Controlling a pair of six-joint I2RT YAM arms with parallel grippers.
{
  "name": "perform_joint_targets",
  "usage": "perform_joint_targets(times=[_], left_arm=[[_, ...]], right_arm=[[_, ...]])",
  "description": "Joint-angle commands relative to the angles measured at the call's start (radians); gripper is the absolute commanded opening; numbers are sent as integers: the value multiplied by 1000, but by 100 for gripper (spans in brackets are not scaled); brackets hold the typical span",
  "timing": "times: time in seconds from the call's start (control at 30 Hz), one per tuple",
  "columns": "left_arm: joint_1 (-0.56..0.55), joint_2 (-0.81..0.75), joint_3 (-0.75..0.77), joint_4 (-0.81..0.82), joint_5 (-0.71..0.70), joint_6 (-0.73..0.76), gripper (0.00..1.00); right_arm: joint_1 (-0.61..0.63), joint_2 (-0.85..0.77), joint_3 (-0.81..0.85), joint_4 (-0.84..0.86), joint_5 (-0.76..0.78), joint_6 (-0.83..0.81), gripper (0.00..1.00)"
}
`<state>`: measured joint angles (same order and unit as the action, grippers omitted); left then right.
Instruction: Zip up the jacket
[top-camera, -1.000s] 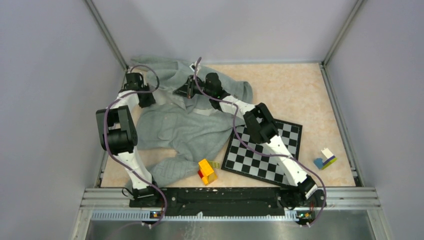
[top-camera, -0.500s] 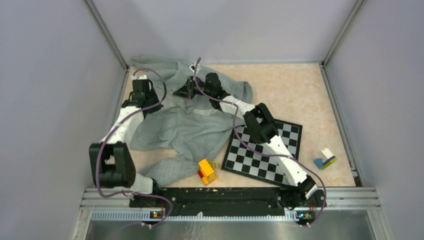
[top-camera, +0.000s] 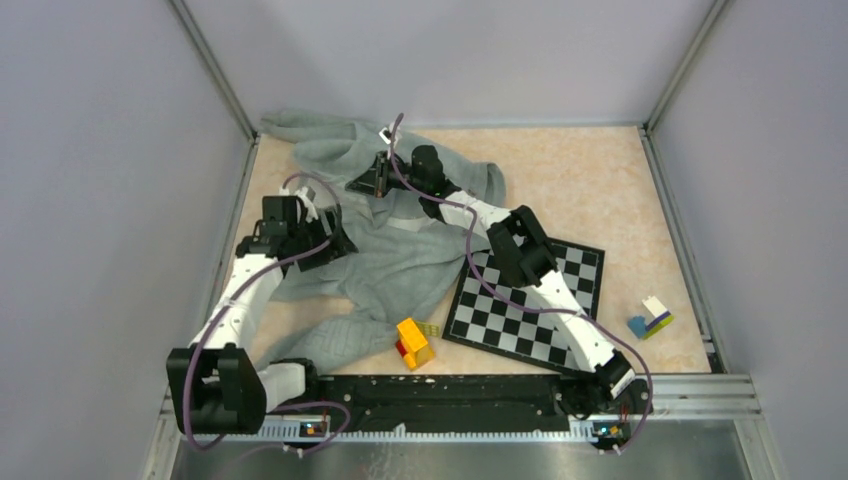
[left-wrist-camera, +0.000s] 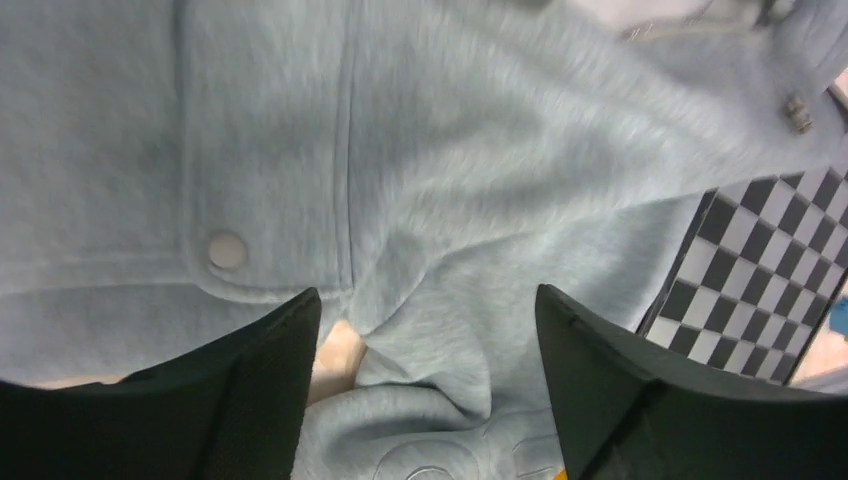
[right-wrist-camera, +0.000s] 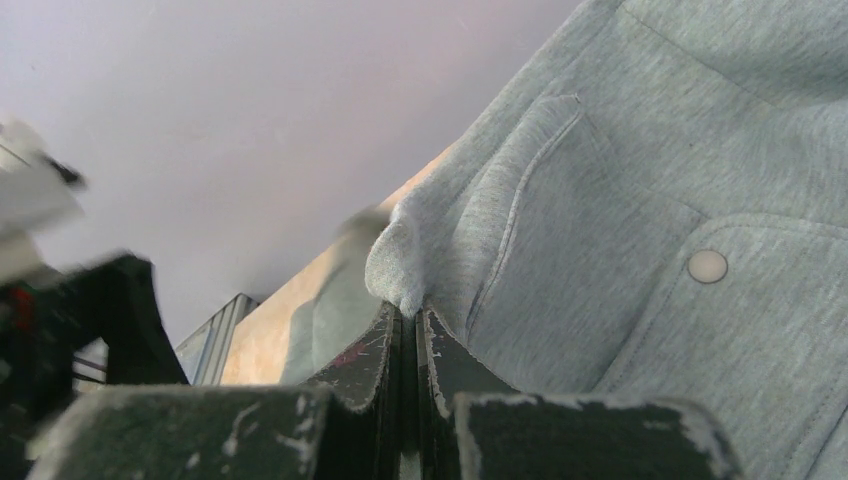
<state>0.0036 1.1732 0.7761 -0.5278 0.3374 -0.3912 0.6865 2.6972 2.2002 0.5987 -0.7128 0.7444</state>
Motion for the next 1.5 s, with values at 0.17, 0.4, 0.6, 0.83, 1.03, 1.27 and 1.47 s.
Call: perform_joint_targets(times=[0.17, 0.4, 0.6, 0.83, 1.03, 1.27, 1.47], left_arm=[[4, 3, 291, -56, -466, 177, 99], [284, 254, 374, 122, -184, 39, 64], [325, 581, 531, 228, -273, 126, 50], [337, 859, 780, 147, -181, 206, 53], [337, 922, 815, 127, -167, 195, 53], [337, 921, 758, 135, -163, 172, 50], [335, 911, 719, 109, -190, 165, 54]], right_arm=[[-6, -92, -5, 36, -19, -16, 0], [-5, -90, -14, 47, -15, -5, 0], [-5, -89, -13, 61, -16, 7, 0], [-7, -86, -5, 60, -20, 4, 0], [-8, -75, 10, 66, -23, 16, 0], [-8, -56, 29, 73, -24, 34, 0], [-8, -57, 24, 65, -25, 24, 0]])
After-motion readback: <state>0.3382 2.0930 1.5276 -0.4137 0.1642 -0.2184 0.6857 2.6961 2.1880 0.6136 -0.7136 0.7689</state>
